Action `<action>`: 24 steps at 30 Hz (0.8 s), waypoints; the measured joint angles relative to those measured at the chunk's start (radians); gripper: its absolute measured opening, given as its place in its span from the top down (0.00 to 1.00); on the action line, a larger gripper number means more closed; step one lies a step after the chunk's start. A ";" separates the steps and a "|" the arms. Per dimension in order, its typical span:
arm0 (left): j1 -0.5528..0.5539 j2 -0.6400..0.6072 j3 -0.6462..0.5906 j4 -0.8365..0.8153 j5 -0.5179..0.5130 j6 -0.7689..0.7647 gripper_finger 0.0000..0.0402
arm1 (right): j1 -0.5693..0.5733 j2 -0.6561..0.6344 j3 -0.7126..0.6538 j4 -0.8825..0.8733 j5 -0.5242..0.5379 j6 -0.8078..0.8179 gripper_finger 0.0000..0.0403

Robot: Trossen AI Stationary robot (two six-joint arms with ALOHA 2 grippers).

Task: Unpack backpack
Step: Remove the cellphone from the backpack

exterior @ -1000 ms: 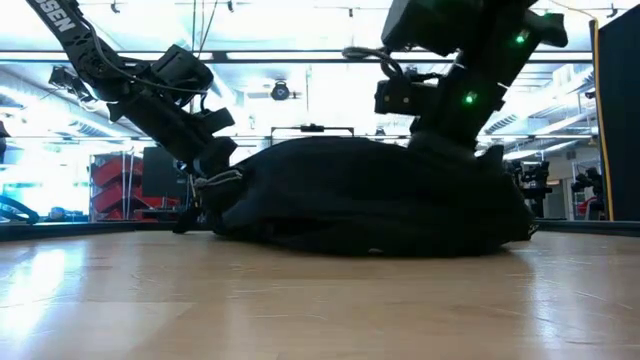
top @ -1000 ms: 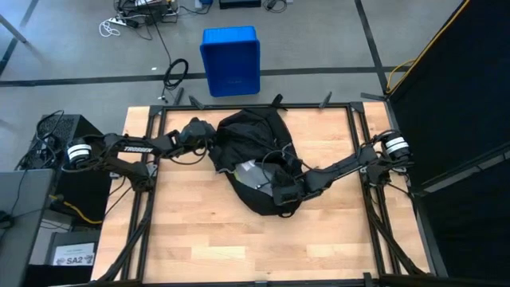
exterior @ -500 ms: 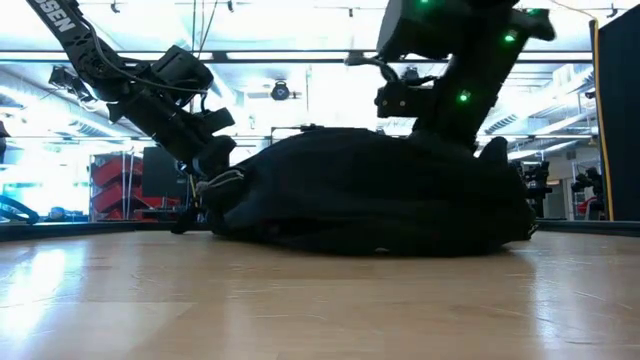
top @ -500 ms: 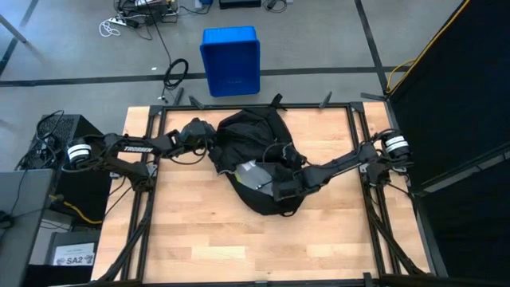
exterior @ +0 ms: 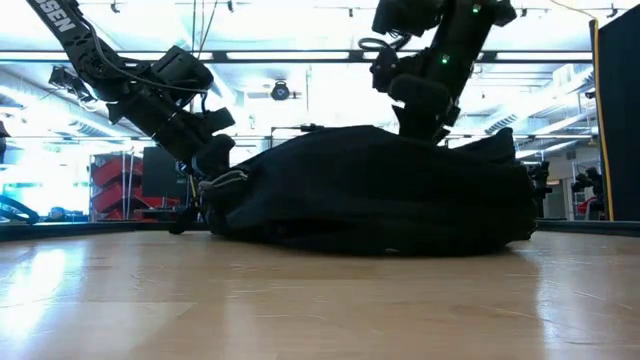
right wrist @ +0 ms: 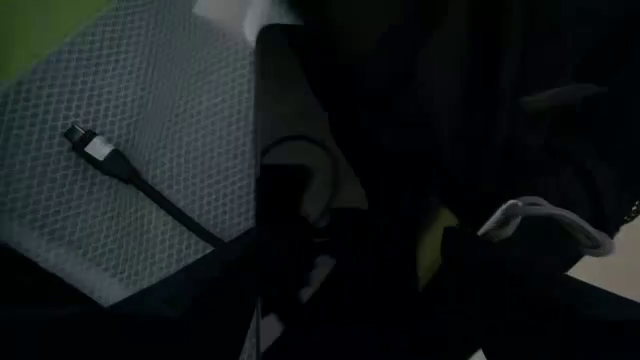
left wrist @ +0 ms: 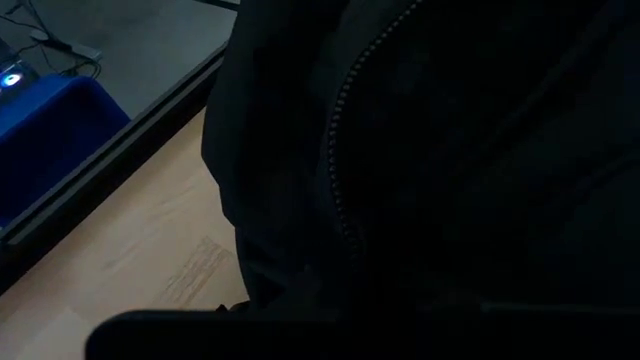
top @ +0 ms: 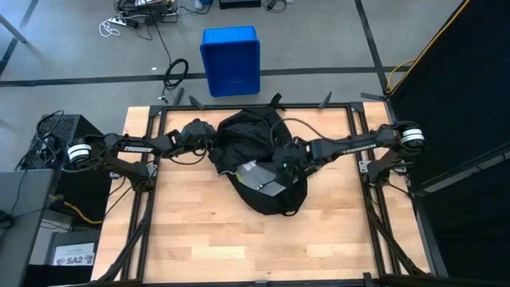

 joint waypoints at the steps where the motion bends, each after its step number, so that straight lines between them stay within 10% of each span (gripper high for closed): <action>1: 0.000 0.000 0.000 0.000 0.001 0.000 1.00 | -0.013 -0.001 -0.004 0.017 -0.026 -0.014 0.31; 24: 0.000 0.000 0.001 -0.014 0.022 0.002 1.00 | -0.067 0.181 -0.009 0.062 -0.098 -0.092 0.08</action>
